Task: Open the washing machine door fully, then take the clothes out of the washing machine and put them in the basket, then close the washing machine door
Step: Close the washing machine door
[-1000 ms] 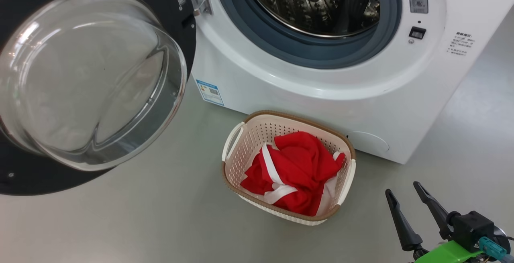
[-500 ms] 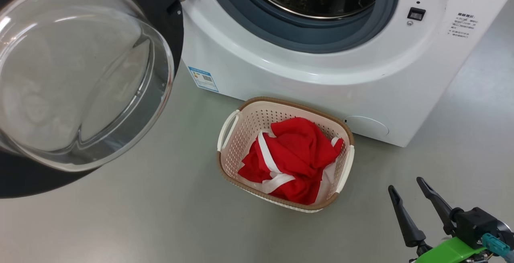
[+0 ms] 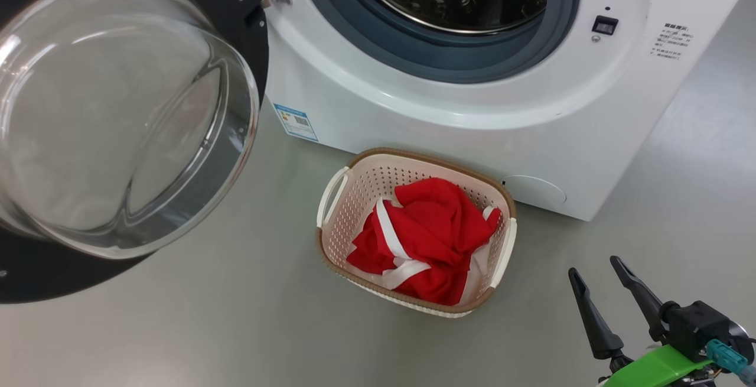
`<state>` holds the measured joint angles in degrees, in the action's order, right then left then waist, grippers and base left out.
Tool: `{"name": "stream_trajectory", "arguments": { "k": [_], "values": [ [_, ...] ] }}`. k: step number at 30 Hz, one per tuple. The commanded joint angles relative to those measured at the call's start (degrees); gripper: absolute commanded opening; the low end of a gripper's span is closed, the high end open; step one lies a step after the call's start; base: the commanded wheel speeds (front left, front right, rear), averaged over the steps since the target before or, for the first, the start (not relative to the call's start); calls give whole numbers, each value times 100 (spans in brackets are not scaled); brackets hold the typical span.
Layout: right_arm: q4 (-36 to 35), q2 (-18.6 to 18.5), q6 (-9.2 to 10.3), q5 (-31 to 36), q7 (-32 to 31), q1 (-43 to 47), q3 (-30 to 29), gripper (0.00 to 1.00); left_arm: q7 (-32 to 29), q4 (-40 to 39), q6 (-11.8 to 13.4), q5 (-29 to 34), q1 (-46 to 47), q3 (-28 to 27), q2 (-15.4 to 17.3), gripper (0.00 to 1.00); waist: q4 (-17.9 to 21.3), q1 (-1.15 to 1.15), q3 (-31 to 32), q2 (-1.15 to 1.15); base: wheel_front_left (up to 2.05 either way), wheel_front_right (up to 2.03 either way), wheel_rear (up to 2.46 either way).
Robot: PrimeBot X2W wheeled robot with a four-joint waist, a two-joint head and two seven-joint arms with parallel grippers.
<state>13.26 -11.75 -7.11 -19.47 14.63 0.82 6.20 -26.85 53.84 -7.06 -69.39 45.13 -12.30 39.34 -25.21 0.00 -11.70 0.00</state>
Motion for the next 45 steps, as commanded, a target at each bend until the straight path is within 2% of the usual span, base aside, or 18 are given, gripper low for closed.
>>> {"name": "stream_trajectory", "arguments": {
  "k": [1,14,26,34,45],
  "values": [
    [-107,-19,-37,38,37,-140,114,100,-219,-226,-43,-73,-129,64,163,0,21,0,51,0,0,0,0],
    [-68,141,-37,4,37,-72,87,100,-960,-1064,-43,-641,-692,283,301,0,45,0,359,0,0,0,0],
    [-34,312,-37,-18,37,6,90,100,-1591,-2209,-43,-1374,-1203,356,358,0,30,0,627,0,0,0,0],
    [-28,365,-37,-41,37,34,102,100,-1842,-2966,-43,-1647,-1551,420,380,0,48,0,742,0,0,0,0],
    [-39,439,-37,-58,37,118,70,100,-1992,-4257,-43,-1771,-1912,830,160,0,122,0,854,0,0,0,0]
  ]
}}
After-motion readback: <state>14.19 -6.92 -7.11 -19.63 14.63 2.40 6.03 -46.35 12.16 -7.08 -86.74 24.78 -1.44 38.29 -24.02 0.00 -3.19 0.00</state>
